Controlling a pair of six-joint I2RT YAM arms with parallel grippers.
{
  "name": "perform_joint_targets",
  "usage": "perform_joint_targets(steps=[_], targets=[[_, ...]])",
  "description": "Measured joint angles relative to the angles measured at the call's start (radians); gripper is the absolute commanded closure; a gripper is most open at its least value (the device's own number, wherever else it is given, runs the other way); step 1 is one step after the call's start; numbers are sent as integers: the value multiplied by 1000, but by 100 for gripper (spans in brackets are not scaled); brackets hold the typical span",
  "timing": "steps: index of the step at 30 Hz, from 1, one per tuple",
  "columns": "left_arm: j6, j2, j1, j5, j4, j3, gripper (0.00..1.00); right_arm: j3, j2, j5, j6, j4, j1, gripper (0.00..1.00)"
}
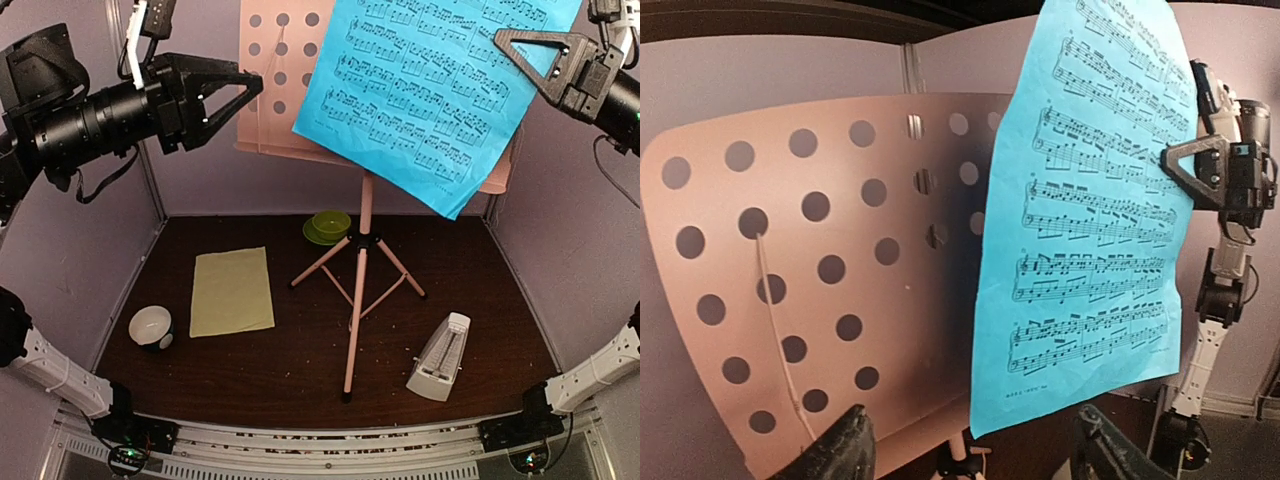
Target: Set up the instrument practice props
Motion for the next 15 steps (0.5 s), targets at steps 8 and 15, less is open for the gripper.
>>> perform_joint_targets(steps=[8, 15], targets=[[179, 85, 0, -227, -21, 113, 31, 174, 129, 154, -127, -72, -75, 100], [277, 267, 29, -361, -87, 336, 35, 174, 158, 180, -187, -47, -175, 100]])
